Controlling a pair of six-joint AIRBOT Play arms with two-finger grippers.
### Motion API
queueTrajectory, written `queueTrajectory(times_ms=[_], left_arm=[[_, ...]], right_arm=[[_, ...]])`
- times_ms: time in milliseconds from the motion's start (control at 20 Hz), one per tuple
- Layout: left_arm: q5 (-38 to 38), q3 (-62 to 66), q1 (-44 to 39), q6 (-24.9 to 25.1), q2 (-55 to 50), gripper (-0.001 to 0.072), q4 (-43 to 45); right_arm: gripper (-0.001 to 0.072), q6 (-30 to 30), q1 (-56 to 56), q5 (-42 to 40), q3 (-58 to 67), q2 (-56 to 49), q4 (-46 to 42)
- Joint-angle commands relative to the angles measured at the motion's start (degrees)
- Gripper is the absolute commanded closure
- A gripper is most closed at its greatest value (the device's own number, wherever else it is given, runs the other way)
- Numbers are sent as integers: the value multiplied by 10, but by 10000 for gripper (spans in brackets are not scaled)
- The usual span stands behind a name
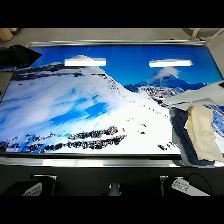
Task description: Fold the shirts.
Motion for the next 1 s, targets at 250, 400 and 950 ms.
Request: queueTrajectory(times_ms=[250, 400, 950], left_arm=[[0, 0, 0, 34, -1, 681, 0], [6, 0, 0, 42, -4, 682, 0], [14, 0, 0, 47, -9, 682, 0]], right_arm=[[685, 69, -118, -21, 3, 23, -6], [685, 70, -120, 46, 2, 47, -110], [684, 37, -120, 62, -341, 196, -385]])
